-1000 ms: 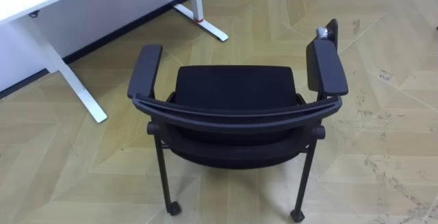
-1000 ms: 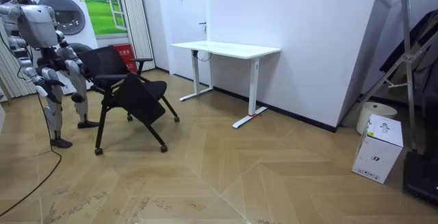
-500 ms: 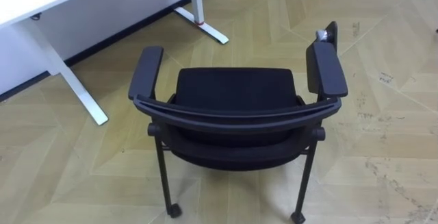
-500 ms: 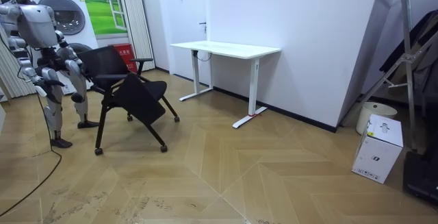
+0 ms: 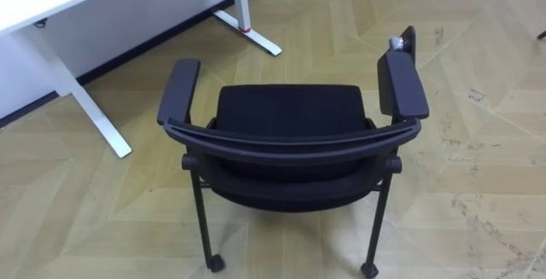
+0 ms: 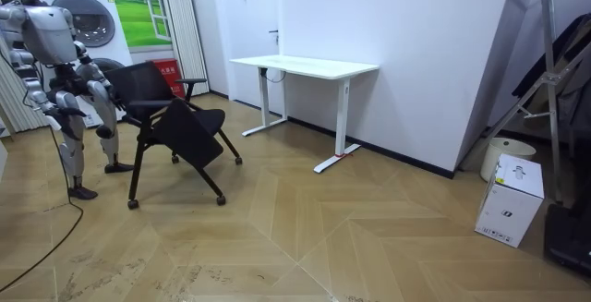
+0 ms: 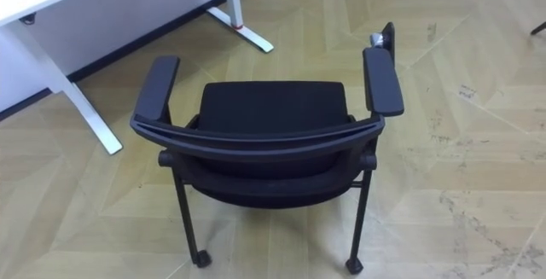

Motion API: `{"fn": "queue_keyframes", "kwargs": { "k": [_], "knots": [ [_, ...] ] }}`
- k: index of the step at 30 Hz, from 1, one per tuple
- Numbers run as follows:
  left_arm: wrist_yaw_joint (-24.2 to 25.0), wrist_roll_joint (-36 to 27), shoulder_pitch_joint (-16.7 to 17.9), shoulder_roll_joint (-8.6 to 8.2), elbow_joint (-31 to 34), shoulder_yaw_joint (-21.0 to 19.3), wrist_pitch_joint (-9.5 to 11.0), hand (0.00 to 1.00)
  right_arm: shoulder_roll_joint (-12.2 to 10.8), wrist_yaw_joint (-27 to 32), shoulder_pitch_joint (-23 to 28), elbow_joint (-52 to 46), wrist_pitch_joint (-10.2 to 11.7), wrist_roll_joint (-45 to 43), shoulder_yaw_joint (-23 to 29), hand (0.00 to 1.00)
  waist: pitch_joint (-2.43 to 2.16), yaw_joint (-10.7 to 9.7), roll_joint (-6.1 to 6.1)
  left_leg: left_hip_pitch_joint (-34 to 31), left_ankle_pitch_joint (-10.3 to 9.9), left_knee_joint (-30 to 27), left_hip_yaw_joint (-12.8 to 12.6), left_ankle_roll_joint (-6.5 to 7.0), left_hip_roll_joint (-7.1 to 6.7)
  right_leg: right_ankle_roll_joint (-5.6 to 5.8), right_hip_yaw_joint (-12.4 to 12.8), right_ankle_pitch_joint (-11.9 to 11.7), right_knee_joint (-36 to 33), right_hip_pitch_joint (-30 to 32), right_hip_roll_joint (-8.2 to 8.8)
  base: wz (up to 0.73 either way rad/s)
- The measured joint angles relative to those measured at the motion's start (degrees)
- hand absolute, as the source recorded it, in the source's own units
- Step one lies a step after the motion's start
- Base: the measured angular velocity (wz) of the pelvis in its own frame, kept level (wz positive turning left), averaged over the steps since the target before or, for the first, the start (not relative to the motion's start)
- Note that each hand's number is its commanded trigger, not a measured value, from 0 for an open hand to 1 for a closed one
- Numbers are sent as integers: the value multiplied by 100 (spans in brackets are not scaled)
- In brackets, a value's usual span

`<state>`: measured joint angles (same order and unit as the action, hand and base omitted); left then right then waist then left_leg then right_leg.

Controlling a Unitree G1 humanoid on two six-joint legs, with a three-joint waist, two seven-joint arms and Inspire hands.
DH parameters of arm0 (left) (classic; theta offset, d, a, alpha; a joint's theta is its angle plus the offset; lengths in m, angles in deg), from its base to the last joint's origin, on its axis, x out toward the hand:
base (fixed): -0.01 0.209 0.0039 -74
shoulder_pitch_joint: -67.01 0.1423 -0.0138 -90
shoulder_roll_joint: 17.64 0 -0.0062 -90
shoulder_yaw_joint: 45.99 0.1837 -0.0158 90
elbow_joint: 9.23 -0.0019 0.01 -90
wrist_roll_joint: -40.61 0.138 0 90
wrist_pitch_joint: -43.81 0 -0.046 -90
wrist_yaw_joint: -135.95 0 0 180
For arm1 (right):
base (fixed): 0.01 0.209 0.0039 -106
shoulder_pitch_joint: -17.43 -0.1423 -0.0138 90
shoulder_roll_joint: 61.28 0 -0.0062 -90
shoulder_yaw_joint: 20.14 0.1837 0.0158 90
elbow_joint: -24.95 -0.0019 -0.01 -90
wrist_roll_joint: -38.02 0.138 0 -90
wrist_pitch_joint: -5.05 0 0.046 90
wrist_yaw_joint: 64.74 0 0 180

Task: Push chair

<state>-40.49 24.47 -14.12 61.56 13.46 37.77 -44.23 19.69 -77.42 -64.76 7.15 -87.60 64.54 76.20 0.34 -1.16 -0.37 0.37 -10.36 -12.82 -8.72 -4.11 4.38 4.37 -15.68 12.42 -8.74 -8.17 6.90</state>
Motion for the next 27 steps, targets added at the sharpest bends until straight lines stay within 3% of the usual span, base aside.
{"fn": "queue_keyframes", "kwargs": {
  "k": [5, 9, 11, 13, 19, 23, 27],
  "knots": [
    [-414, 289, -16, 4, 23, -270, -25, 0, 5, 114, -4, 26, 7, -8, 59, 0, -18, 0, -14, 67, 0, 3, 1, 0, -2, 8, 12, 5, 2, -62, 0, 0],
    [-826, 1444, -28, 50, 206, -396, -22, 0, 36, 195, -7, 46, 14, -37, 59, 0, -6, -2, -55, 108, 0, -7, 5, 0, -2, 8, -14, 5, -12, -122, 3, 1],
    [-1105, 2177, -146, 103, 388, -566, -53, 0, 62, 251, -43, 91, 15, -68, 69, 0, -23, -8, -121, 81, 0, -55, 27, 0, 0, 8, -14, 5, -14, -121, -2, 3],
    [-1366, 2435, -262, 140, 519, -632, -40, 0, 101, 299, -88, 137, 22, -136, 69, 0, 11, -10, -151, 76, -1, -65, 27, 3, 0, 8, -2, 5, -18, -118, -1, 0],
    [-2032, 2602, -335, 288, 1564, -662, 31, 0, 194, 386, -123, 114, 64, -170, 66, 0, -14, -59, -206, 54, -1, -66, 17, 6, -4, 15, 6, 10, 2, -95, 5, 0],
    [-2349, 3104, -463, 368, 1700, -687, 60, 0, 215, 387, -156, 141, 71, -216, 123, 0, -40, -111, -277, 53, -1, -62, 30, 6, -5, 15, 0, 9, -1, -100, 3, 2],
    [-2578, 3554, -493, 392, 2193, -689, 60, 0, 253, 395, -196, 159, 80, -256, 123, 0, -9, -173, -305, 29, -1, -59, 67, 5, -10, 14, -17, 9, -4, -95, -3, 5]
  ]
}}
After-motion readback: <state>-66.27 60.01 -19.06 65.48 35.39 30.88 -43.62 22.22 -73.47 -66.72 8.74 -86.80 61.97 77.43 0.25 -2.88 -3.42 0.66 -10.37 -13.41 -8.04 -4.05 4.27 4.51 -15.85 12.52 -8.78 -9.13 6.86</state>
